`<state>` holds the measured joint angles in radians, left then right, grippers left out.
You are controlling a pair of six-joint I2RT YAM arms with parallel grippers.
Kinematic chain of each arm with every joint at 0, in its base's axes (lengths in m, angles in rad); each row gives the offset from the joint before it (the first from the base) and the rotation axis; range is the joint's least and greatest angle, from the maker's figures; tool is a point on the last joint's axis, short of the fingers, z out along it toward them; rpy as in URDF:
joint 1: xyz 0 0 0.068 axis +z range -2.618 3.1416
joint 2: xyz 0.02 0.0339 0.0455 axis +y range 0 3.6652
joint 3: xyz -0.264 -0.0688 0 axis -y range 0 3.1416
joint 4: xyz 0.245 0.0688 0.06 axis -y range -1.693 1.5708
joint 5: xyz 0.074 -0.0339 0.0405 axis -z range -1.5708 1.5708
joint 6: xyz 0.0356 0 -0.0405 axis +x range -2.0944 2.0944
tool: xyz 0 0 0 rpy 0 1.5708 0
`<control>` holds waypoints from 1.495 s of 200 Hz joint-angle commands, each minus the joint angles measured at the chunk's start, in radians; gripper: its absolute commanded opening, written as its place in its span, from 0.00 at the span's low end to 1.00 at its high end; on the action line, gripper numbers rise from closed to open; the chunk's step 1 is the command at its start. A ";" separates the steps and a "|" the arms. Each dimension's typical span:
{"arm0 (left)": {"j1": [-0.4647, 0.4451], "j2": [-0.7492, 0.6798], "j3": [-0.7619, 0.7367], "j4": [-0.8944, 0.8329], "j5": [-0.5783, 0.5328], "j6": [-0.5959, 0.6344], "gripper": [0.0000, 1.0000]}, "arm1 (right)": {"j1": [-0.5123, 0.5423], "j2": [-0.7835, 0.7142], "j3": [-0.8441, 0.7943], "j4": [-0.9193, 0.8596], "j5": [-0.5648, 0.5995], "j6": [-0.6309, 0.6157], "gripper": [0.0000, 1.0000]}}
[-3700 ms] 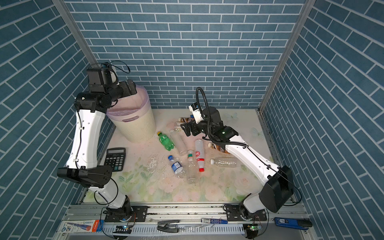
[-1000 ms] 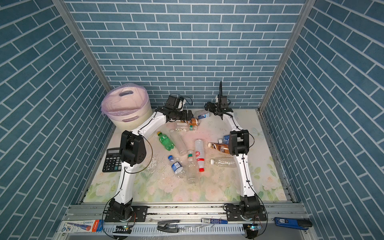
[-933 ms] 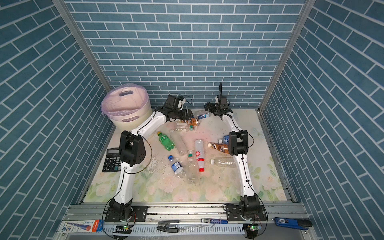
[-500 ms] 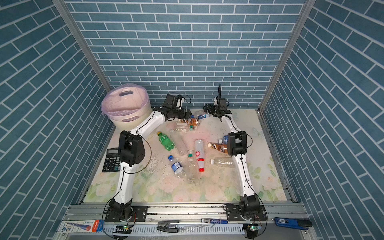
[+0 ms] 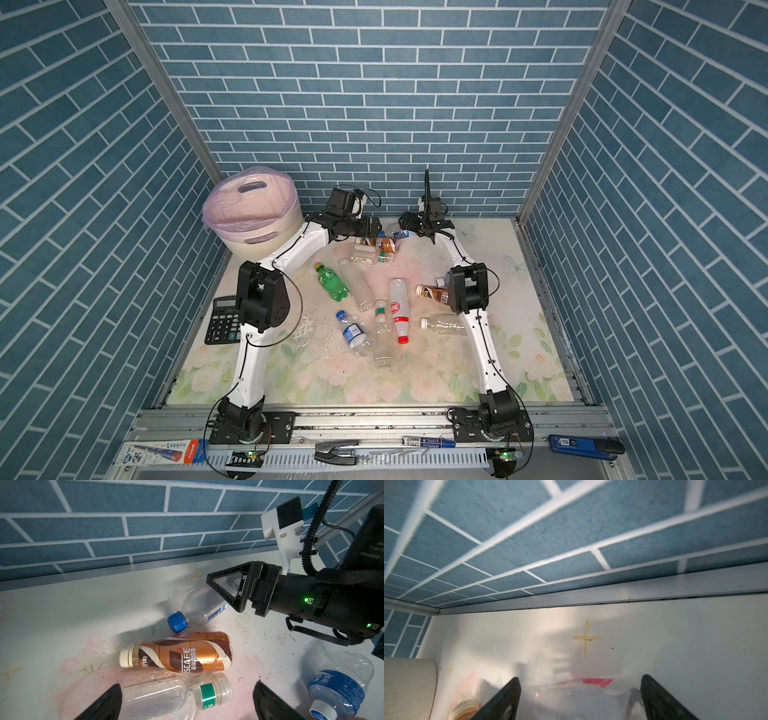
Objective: Throw the plastic bottles in the bin
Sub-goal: 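Move right gripper toward the far-wall bottles while left arm returns to center, then lower the right gripper and grasp the blue-capped clear bottle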
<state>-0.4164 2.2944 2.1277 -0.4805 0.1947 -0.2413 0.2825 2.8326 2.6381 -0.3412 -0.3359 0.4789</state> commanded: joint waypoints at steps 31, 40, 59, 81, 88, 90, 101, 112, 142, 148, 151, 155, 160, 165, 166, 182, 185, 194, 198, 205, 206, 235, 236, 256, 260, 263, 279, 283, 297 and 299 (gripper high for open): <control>0.007 -0.044 0.000 -0.009 -0.015 0.013 0.99 | 0.010 -0.025 0.002 -0.090 0.034 -0.079 0.84; 0.007 -0.044 0.000 -0.009 -0.017 0.013 0.99 | 0.014 -0.039 -0.016 -0.093 0.034 -0.089 0.84; 0.008 -0.046 0.002 -0.010 -0.017 0.013 0.99 | 0.021 -0.065 -0.044 -0.103 0.040 -0.100 0.84; 0.008 -0.050 -0.002 -0.009 -0.017 0.013 0.99 | 0.025 -0.091 -0.067 -0.119 0.046 -0.097 0.82; 0.007 -0.051 -0.005 -0.009 -0.018 0.013 1.00 | 0.027 -0.101 -0.079 -0.121 0.046 -0.097 0.81; 0.008 -0.052 -0.003 -0.009 -0.018 0.011 0.99 | 0.027 -0.103 -0.083 -0.119 0.046 -0.097 0.81; 0.007 -0.054 -0.008 -0.006 -0.015 0.008 0.99 | 0.029 -0.122 -0.107 -0.119 0.052 -0.097 0.81; 0.008 -0.057 -0.010 -0.003 -0.012 0.004 0.99 | 0.030 -0.140 -0.132 -0.119 0.060 -0.101 0.80; 0.007 -0.073 -0.030 0.006 -0.010 -0.007 0.99 | 0.038 -0.196 -0.213 -0.118 0.067 -0.114 0.79; 0.008 -0.077 -0.038 0.009 -0.010 -0.012 0.99 | 0.041 -0.207 -0.233 -0.118 0.070 -0.120 0.79; 0.008 -0.080 -0.041 0.011 -0.010 -0.015 0.99 | 0.042 -0.213 -0.242 -0.116 0.072 -0.123 0.79; 0.008 -0.083 -0.047 0.013 -0.009 -0.018 0.99 | 0.044 -0.221 -0.254 -0.116 0.075 -0.127 0.79; 0.008 -0.087 -0.052 0.017 -0.008 -0.024 0.99 | 0.046 -0.230 -0.270 -0.115 0.078 -0.133 0.79; 0.007 -0.091 -0.059 0.018 -0.008 -0.030 0.99 | 0.048 -0.241 -0.288 -0.113 0.079 -0.135 0.79; 0.007 -0.091 -0.060 0.018 -0.008 -0.031 0.99 | 0.049 -0.243 -0.292 -0.112 0.078 -0.135 0.79; 0.008 -0.102 -0.074 0.023 -0.005 -0.048 0.99 | 0.052 -0.281 -0.362 -0.085 0.079 -0.135 0.79; 0.008 -0.105 -0.078 0.023 -0.004 -0.050 0.99 | 0.053 -0.288 -0.376 -0.081 0.081 -0.135 0.79; 0.007 -0.111 -0.088 0.028 -0.002 -0.059 0.99 | 0.056 -0.315 -0.417 -0.068 0.087 -0.137 0.79; 0.008 -0.114 -0.093 0.029 0.000 -0.060 0.99 | 0.058 -0.322 -0.427 -0.063 0.087 -0.137 0.79; 0.008 -0.122 -0.103 0.033 0.002 -0.066 0.99 | 0.059 -0.339 -0.457 -0.053 0.086 -0.137 0.79; 0.008 -0.123 -0.105 0.034 0.002 -0.067 0.99 | 0.059 -0.341 -0.462 -0.052 0.086 -0.136 0.79; 0.007 -0.154 -0.160 0.056 0.008 -0.098 0.99 | 0.072 -0.406 -0.573 -0.019 0.089 -0.141 0.79; 0.007 -0.155 -0.163 0.056 0.009 -0.100 0.99 | 0.074 -0.408 -0.576 -0.019 0.089 -0.142 0.79; 0.007 -0.181 -0.212 0.079 0.011 -0.118 0.99 | 0.086 -0.446 -0.639 -0.001 0.088 -0.156 0.79; 0.007 -0.187 -0.220 0.080 0.011 -0.119 0.99 | 0.089 -0.453 -0.651 0.001 0.089 -0.159 0.79; 0.008 -0.191 -0.225 0.081 0.010 -0.122 0.99 | 0.091 -0.459 -0.658 0.003 0.089 -0.160 0.79; 0.007 -0.209 -0.251 0.083 0.008 -0.129 0.99 | 0.099 -0.478 -0.691 0.007 0.085 -0.164 0.79; 0.008 -0.213 -0.259 0.084 0.008 -0.130 0.99 | 0.100 -0.485 -0.699 0.008 0.084 -0.166 0.79; 0.008 -0.231 -0.286 0.093 0.005 -0.136 0.99 | 0.106 -0.502 -0.725 0.012 0.083 -0.166 0.79; 0.007 -0.235 -0.289 0.094 0.006 -0.137 0.99 | 0.106 -0.506 -0.728 0.013 0.083 -0.165 0.79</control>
<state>-0.4164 2.1189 1.8751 -0.4137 0.1997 -0.3569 0.3756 2.3947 1.9682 -0.3439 -0.2573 0.3565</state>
